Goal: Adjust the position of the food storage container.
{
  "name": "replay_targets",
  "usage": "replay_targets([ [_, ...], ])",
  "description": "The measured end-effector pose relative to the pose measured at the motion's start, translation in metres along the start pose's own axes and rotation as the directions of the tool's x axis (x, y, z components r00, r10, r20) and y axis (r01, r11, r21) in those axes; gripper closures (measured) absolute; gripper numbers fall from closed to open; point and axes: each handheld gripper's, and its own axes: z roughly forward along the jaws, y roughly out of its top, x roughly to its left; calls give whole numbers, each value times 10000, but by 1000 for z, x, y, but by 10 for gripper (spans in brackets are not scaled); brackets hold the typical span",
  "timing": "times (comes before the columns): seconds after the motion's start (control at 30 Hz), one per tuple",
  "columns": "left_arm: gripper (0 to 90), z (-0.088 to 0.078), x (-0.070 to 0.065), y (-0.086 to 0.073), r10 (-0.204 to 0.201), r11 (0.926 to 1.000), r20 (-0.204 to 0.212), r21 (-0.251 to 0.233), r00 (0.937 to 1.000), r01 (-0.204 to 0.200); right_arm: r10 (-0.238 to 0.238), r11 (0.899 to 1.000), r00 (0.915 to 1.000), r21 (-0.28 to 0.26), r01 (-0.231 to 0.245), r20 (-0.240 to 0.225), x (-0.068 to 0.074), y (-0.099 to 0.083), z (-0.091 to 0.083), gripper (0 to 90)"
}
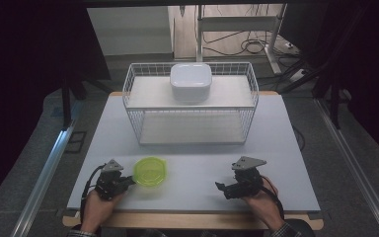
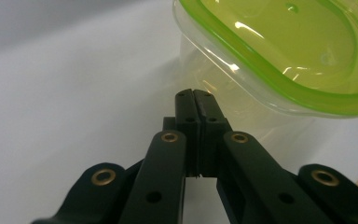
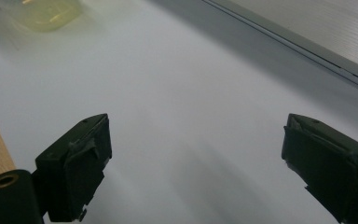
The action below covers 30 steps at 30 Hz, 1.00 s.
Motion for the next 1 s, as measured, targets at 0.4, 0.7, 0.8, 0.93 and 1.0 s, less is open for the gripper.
replay_targets([
  [0.4, 895, 23, -27, 18, 734, 9971, 398, 177, 9965, -741, 8, 10000, 10000, 60, -8, -62, 1, 0, 2, 90],
  [0.7, 891, 40, -50, 30, 1337, 9900, 791, 339, 9879, -1367, 36, 10000, 10000, 48, -35, -92, 0, 0, 2, 89],
  [0.8, 891, 45, -57, 35, 1459, 9886, 874, 256, 9854, -1486, 36, 10000, 9999, 50, -35, -111, 1, -1, 2, 90],
  [0.93, 886, 52, -66, 39, 1644, 9858, 981, 194, 9815, -1671, 57, 9999, 9999, 107, -55, -151, 0, -1, 3, 89],
  [1.0, 878, 55, -70, 40, 1800, 9828, 991, 226, 9787, -1831, 103, 9999, 9998, 129, -100, -198, 0, -1, 3, 89],
])
